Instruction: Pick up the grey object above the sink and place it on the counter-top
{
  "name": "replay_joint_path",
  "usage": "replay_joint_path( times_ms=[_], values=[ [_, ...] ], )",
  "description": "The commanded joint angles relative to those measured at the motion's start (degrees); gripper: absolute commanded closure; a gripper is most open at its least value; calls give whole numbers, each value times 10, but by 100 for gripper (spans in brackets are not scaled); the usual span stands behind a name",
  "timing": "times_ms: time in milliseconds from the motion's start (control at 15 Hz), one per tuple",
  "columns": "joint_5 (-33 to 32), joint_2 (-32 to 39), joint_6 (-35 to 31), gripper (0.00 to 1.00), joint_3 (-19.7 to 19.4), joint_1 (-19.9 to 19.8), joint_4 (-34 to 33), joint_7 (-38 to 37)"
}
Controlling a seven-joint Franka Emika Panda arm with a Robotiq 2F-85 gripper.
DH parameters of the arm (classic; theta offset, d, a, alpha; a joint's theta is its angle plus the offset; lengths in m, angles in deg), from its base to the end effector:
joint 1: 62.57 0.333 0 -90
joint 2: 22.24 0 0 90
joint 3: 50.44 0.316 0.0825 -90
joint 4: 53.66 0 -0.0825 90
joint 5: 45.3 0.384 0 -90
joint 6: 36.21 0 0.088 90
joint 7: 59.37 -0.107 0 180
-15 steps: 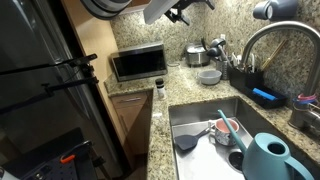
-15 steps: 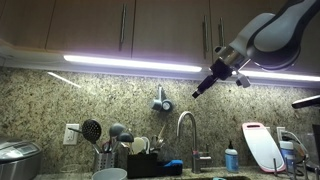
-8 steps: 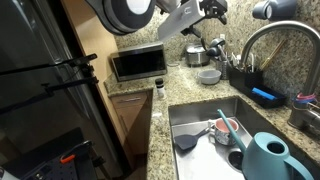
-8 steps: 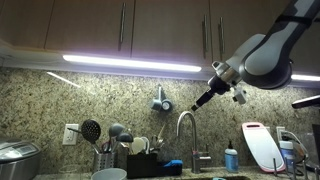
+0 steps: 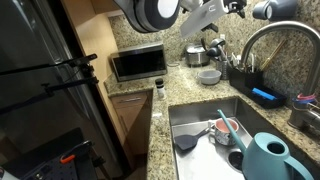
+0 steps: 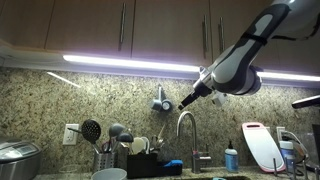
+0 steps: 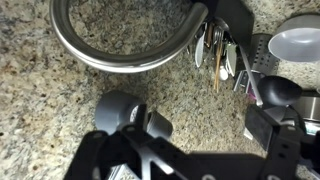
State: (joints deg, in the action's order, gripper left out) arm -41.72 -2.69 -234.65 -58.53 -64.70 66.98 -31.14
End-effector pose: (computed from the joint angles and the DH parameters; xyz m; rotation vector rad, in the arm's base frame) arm 0.6197 -0.1117 0.3817 2.4511 0.3434 1.2966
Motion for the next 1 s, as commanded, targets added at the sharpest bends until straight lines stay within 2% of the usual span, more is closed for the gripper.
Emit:
replay_joint_path(
  times_ms=[0, 400, 933],
  values=[
    [39, 63, 0, 0, -54, 57, -83, 16],
    [76, 149, 0, 0, -131, 127, -185, -5],
    [121, 179, 1, 0, -150, 133, -274, -55]
  ],
)
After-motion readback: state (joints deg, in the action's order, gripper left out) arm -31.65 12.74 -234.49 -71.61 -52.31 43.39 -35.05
